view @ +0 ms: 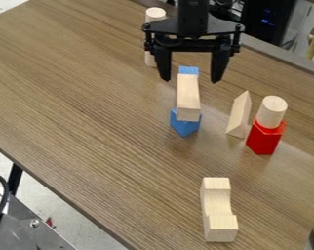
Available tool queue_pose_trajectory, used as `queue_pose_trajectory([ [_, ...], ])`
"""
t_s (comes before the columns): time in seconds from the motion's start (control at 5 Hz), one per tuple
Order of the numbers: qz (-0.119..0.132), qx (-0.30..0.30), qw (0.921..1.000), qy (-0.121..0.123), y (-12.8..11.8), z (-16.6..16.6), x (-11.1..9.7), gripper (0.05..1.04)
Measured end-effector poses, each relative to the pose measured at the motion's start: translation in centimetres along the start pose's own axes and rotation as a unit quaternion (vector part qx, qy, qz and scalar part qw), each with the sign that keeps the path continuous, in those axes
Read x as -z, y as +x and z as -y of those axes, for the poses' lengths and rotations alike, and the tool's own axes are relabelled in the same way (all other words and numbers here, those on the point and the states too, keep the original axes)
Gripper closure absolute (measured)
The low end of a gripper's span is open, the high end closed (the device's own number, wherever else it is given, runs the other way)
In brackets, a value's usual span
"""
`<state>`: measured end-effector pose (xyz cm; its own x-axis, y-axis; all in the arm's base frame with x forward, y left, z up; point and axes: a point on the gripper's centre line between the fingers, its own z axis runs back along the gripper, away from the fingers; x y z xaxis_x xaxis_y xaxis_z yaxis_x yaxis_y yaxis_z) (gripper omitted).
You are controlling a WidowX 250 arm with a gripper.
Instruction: Remove the cylinder form the red hexagon and put it on the table
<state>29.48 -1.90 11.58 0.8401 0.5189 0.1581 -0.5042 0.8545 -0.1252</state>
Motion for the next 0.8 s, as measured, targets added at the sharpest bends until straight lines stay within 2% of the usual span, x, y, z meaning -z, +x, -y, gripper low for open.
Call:
queue_pose_trajectory([
  [0.4, -0.002, 0.033, 0.9993, -0.014, -0.7, 2.3, -0.1, 0.083],
  [0.6, -0.010, 0.057, 0.9983, -0.006, -0.7, 3.7, 0.4, 0.083],
  [0.8, -0.019, 0.101, 0.9944, 0.024, -0.4, 5.9, 0.9, 0.083],
])
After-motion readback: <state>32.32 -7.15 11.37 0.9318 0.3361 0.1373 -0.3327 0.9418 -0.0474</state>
